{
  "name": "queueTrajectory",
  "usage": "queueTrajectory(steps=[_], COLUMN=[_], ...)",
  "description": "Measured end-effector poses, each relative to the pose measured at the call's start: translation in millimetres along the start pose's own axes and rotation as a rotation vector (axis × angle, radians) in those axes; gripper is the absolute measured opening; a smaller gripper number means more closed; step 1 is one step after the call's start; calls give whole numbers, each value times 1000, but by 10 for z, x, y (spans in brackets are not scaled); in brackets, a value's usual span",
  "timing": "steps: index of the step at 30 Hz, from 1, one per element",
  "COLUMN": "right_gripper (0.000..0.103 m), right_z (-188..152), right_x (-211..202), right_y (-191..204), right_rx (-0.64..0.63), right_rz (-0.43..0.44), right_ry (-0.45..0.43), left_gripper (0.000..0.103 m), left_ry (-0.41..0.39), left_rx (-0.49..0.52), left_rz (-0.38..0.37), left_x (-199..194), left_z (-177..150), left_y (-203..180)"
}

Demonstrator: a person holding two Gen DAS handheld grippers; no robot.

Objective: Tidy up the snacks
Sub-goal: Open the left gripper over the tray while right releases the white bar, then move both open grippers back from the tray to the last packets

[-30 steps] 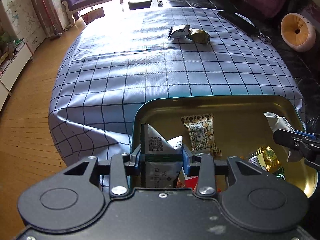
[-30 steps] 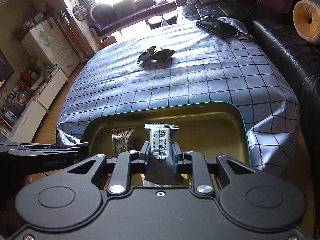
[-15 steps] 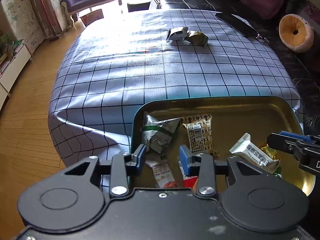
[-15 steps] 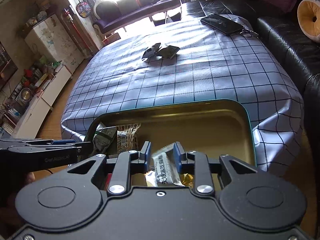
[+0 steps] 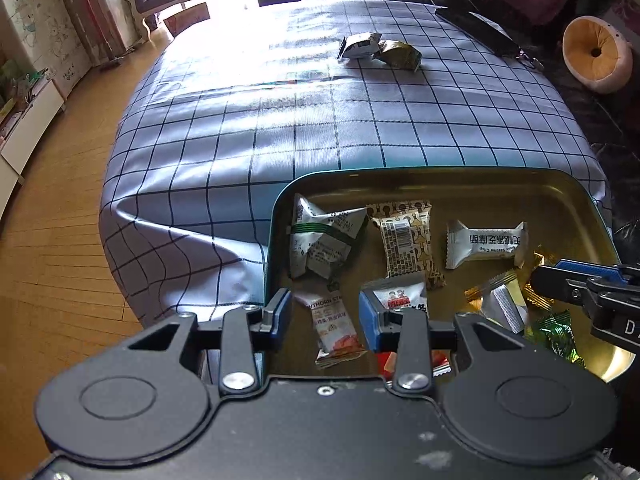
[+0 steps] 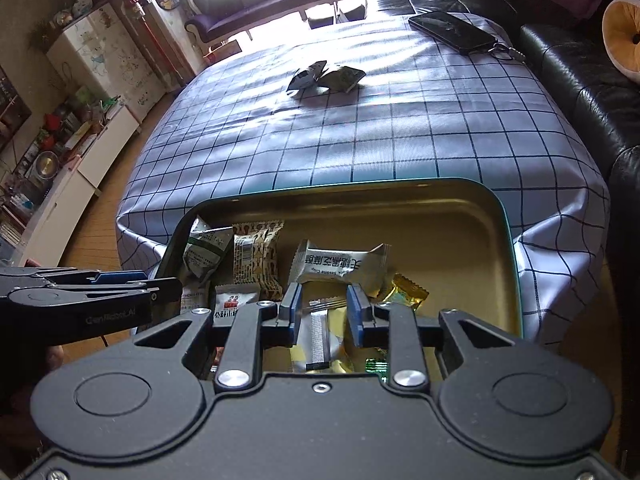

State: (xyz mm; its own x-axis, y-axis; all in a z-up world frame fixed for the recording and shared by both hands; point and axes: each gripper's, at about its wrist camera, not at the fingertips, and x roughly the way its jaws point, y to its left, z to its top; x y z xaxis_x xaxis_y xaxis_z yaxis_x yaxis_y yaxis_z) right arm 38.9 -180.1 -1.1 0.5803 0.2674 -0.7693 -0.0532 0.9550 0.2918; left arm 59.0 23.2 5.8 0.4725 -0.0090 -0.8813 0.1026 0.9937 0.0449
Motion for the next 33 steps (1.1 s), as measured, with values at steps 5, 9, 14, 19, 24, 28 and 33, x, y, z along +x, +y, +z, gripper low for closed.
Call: queueTrajectory(steps=[5, 9, 14, 19, 24, 28, 33], right_gripper=[37, 37, 37, 37, 37, 37, 37], right_z=[-38, -61, -65, -57, -60, -55, -54], right_x=[24, 37, 53, 59, 70, 74, 99], right_y=[43, 68, 64, 37, 21, 21, 23], right_rx=[-11, -22, -22, -12, -3, 4, 7], right_rz=[-13, -25, -35, -45, -35, -27, -19], right_ry=[35, 57, 92, 117, 141, 155, 180], left_gripper=[39, 39, 39, 39, 39, 39, 39], left_ry=[36, 55, 84, 105, 119, 122, 133], left_rx=[-9, -10, -4, -9, -2, 1, 13], left_rz=[0, 12, 21, 30, 36, 39, 34], left_x=[32, 48, 66, 75, 88, 82, 99], left_z=[-64, -99, -135, -137, -135, -126, -120], left_y=[14, 17, 9, 31, 44, 45, 15])
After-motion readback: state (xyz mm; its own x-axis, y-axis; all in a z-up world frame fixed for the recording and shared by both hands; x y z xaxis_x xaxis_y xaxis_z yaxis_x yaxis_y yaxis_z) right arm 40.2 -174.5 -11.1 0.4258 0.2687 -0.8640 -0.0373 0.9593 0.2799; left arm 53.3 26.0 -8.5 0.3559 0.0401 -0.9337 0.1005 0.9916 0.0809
